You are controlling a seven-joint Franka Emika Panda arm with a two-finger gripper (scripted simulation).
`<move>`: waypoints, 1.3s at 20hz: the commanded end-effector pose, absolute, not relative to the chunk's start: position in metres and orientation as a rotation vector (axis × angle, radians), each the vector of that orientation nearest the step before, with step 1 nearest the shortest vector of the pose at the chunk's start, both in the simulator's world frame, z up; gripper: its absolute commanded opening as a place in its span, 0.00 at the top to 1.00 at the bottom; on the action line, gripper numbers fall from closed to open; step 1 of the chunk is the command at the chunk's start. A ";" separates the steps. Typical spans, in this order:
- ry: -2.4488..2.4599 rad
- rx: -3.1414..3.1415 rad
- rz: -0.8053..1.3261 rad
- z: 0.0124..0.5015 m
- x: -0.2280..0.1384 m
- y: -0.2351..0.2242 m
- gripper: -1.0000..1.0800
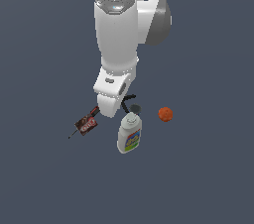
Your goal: Pick up a designated object from a clutter of objects.
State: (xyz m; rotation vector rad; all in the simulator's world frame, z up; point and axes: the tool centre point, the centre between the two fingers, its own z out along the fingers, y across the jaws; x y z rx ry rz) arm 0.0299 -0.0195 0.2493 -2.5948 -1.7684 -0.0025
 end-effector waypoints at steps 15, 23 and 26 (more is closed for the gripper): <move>-1.768 -2.596 0.000 0.344 0.099 -0.039 1.00; -1.768 -2.596 0.000 0.370 0.119 -0.044 1.00; -1.768 -2.596 0.000 0.376 0.124 -0.045 1.00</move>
